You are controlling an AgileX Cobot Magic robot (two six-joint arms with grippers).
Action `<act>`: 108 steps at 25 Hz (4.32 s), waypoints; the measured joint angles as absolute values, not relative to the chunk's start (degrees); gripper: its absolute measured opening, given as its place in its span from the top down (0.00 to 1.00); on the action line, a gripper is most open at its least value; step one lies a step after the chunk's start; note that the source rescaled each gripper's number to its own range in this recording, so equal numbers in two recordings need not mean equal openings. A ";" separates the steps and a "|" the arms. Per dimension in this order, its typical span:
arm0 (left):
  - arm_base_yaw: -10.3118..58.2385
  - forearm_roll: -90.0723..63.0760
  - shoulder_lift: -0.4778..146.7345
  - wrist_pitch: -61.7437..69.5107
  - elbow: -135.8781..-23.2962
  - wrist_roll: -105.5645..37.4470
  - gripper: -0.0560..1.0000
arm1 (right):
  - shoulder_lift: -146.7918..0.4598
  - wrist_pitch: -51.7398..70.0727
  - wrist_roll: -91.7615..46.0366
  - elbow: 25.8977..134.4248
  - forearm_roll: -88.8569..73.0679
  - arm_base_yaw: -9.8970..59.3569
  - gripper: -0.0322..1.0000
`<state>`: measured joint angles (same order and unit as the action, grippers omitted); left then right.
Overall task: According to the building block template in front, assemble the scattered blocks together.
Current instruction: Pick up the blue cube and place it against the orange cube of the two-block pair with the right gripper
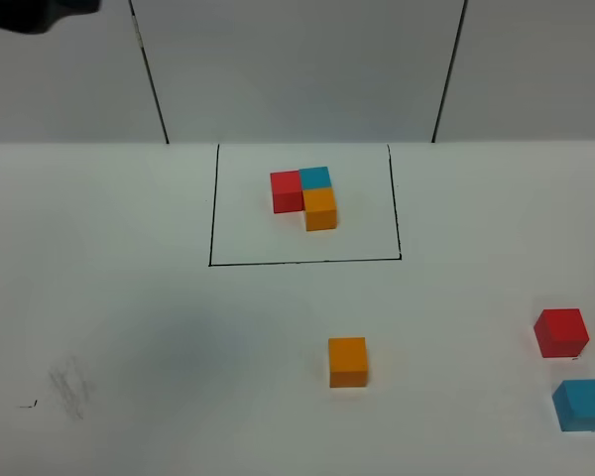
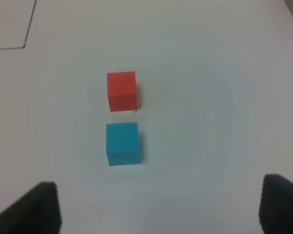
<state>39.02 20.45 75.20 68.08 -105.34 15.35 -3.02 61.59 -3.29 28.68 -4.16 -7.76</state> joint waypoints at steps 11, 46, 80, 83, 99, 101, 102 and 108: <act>39.02 31.12 48.85 68.08 -84.90 17.43 0.07 | -3.02 61.59 -3.29 28.68 -4.16 -7.76 0.13; 39.02 3.85 12.87 65.48 -36.44 9.54 0.11 | -3.02 61.59 -3.35 28.68 -4.16 -7.76 0.13; 21.13 3.89 1.48 61.69 -29.37 9.59 0.15 | -3.02 61.59 -3.35 28.68 -4.16 -7.76 0.13; 15.88 3.85 -0.24 61.69 -29.37 9.59 0.15 | -3.02 61.59 -3.30 28.68 -4.16 -7.76 0.13; -6.99 3.85 -0.38 61.69 -29.37 9.59 0.15 | -3.02 61.59 -3.36 28.68 -4.16 -7.76 0.13; -6.99 3.85 -0.38 61.69 -29.37 9.59 0.15 | -3.02 61.59 -3.31 28.68 -4.16 -7.76 0.13; -6.99 3.85 -0.38 61.69 -29.37 9.59 0.15 | -3.02 61.59 -3.31 28.68 -4.16 -7.76 0.13; -7.02 3.85 -0.38 61.69 -29.37 9.59 0.15 | -3.02 61.59 -3.31 28.68 -4.16 -7.76 0.13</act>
